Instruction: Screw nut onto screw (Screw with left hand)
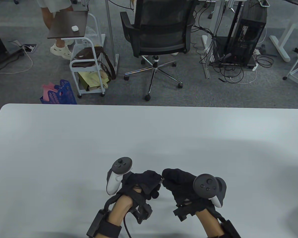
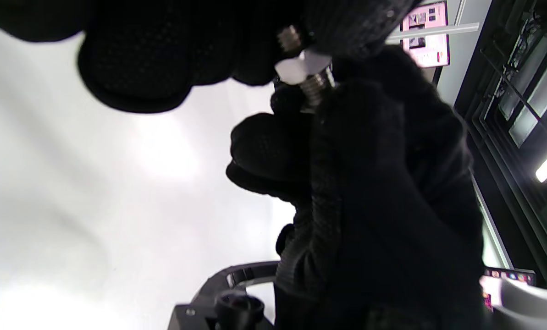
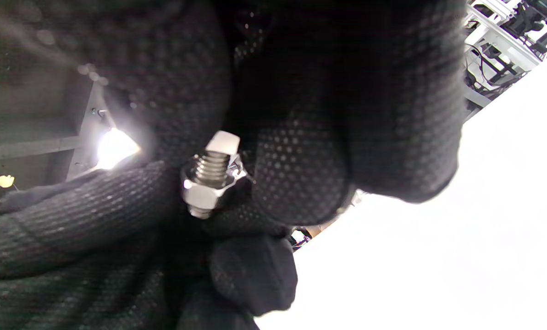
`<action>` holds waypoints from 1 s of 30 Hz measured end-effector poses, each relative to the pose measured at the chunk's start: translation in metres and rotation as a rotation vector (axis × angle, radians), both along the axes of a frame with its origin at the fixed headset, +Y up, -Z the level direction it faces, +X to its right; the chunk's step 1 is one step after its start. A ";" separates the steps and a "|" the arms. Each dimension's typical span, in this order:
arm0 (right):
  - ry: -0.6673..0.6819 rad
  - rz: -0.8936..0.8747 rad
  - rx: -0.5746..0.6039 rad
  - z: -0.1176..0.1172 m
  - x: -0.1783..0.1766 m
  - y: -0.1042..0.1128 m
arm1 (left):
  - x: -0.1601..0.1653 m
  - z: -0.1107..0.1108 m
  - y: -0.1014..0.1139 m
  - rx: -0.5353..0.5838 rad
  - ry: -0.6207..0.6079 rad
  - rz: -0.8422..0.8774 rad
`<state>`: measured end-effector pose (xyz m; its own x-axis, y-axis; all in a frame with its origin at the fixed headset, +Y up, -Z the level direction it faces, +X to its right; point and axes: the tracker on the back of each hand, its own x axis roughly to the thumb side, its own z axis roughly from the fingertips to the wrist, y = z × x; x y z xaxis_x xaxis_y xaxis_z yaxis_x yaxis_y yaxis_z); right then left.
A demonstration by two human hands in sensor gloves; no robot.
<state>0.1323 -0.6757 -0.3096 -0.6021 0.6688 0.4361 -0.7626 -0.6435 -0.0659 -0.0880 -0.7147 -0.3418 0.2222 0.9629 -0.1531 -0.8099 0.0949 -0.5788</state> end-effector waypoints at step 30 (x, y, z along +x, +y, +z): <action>0.010 -0.005 -0.011 0.000 -0.002 -0.002 | -0.003 0.001 -0.002 -0.015 0.014 0.017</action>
